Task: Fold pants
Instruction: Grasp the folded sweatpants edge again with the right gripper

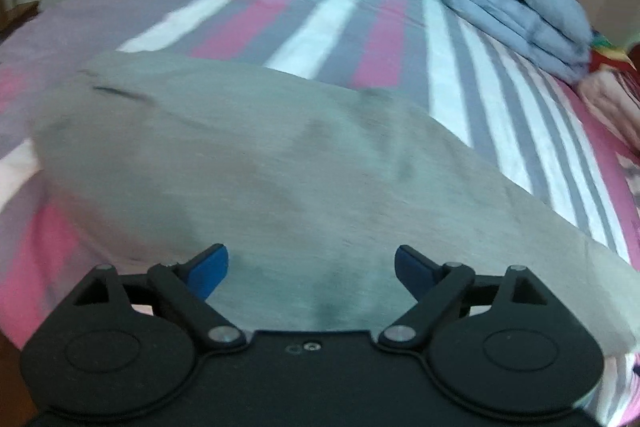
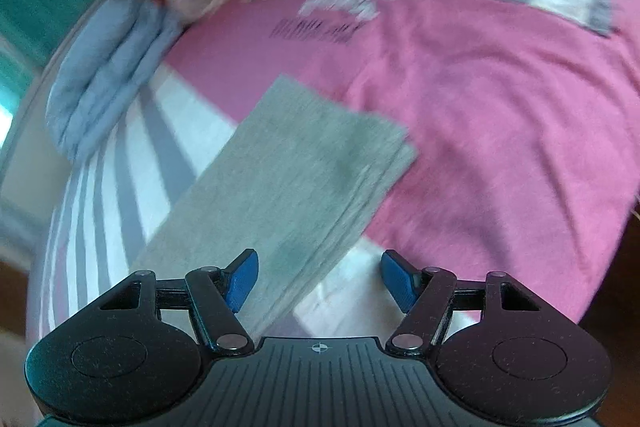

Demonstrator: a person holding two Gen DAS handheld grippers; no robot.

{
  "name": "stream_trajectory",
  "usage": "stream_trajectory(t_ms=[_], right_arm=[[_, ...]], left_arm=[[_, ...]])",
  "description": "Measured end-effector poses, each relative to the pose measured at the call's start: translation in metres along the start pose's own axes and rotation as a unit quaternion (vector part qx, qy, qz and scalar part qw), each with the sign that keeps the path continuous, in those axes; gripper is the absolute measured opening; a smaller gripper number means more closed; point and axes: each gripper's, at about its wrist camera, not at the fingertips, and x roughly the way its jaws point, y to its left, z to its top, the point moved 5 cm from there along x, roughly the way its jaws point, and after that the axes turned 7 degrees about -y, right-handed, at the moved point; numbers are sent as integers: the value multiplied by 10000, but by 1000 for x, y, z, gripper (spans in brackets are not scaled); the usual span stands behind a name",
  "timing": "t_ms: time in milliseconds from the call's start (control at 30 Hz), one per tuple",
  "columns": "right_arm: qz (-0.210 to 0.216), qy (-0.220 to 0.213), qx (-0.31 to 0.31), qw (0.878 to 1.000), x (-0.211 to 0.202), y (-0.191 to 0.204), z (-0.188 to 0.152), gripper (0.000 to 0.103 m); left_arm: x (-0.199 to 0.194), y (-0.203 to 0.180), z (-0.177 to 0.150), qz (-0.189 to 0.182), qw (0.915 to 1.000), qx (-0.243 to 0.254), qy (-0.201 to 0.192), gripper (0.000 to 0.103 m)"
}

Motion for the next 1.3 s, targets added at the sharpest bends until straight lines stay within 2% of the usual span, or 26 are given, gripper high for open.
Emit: stream_trajectory(t_ms=[33, 67, 133, 233, 333, 467, 500, 533, 667, 800, 967, 1067, 1200, 1233, 1300], right_arm=[[-34, -29, 68, 10000, -1, -5, 2, 52], [16, 22, 166, 9999, 1, -9, 2, 35], [221, 189, 438, 9986, 9, -15, 1, 17], [275, 23, 537, 9982, 16, -13, 6, 17], [310, 21, 912, 9953, 26, -16, 6, 23], [440, -52, 799, 9958, 29, -15, 12, 22], [447, -104, 832, 9955, 27, -15, 13, 18], [468, -205, 768, 9957, 23, -13, 15, 8], [644, -566, -101, 9963, 6, 19, 21, 7], [1202, -786, -767, 9867, -13, 76, 17, 7], [2353, -576, -1795, 9535, -46, 174, -36, 7], [2977, -177, -2195, 9289, -61, 227, -92, 7], [3399, 506, -2535, 9043, -62, 267, -178, 7], [3413, 631, -2544, 9027, -59, 270, -193, 7], [3242, 855, -2457, 9095, -47, 271, -223, 7]], left_arm=[[0, -7, -5, -26, 10000, 49, 33, 83], [2, -11, -10, -42, 9999, 98, 76, 83], [8, -21, -14, -61, 9997, 190, 166, 83], [16, -29, -19, -102, 9993, 264, 249, 83], [19, -25, -25, -20, 9991, 305, 310, 83], [20, -28, -28, 36, 9983, 490, 314, 83], [21, -29, -29, 45, 9981, 522, 312, 84], [23, -30, -28, 50, 9980, 540, 310, 84], [22, -31, -29, 58, 9978, 588, 303, 84], [19, -27, -25, -60, 9987, 410, 307, 84], [12, -14, -14, -152, 9995, 111, 250, 83], [6, -3, -7, -165, 9997, -12, 178, 83], [-1, 10, -2, -122, 9998, -140, 120, 83], [-2, 13, -2, -112, 9997, -162, 108, 83], [-4, 17, -2, -97, 9997, -188, 102, 83]])
